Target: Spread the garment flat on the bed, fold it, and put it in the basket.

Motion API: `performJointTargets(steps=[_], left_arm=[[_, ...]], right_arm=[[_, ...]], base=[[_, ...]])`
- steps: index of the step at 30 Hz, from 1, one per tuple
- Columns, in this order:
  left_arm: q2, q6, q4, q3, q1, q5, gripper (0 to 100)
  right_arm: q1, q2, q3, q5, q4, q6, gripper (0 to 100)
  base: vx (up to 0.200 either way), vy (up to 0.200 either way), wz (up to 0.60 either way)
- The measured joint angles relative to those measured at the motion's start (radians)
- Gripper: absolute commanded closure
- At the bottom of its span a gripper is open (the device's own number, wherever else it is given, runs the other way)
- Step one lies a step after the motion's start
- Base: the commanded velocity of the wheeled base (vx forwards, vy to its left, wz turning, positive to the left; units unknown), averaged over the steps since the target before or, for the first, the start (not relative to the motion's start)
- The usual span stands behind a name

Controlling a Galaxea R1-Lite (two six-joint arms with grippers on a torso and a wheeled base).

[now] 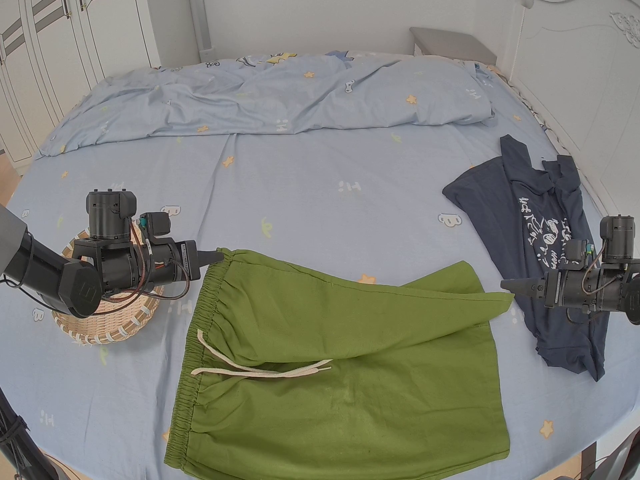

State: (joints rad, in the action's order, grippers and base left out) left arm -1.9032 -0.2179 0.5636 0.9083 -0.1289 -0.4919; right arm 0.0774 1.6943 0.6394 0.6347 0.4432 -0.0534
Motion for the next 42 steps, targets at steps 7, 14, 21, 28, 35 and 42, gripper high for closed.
performJointTargets(steps=[7,14,21,28,35,42], left_arm=[[-0.002,0.0,0.001,0.012,0.022,0.001,100],[-0.007,0.002,0.002,0.017,0.032,0.003,100],[-0.006,0.002,0.002,0.016,0.033,0.002,100],[-0.005,0.002,0.002,0.015,0.034,0.001,100],[-0.007,0.003,0.002,0.018,0.038,0.001,100],[-0.008,0.003,0.002,0.018,0.04,0.001,100]], right_arm=[[0.029,0.11,0.061,0.004,0.044,0.016,0],[0.03,0.164,0.063,0.004,0.073,0.018,0],[0.006,0.184,0.059,0.006,0.099,0.016,0],[-0.009,0.227,0.066,0.007,0.166,0.01,0],[-0.02,0.261,0.067,0.007,0.184,0.01,0],[-0.029,0.271,0.066,0.008,0.187,0.009,0]], base=[[0.0,0.0,0.0],[0.0,0.0,0.0],[0.0,0.0,0.0],[0.0,0.0,0.0],[0.0,0.0,0.0],[0.0,0.0,0.0]])
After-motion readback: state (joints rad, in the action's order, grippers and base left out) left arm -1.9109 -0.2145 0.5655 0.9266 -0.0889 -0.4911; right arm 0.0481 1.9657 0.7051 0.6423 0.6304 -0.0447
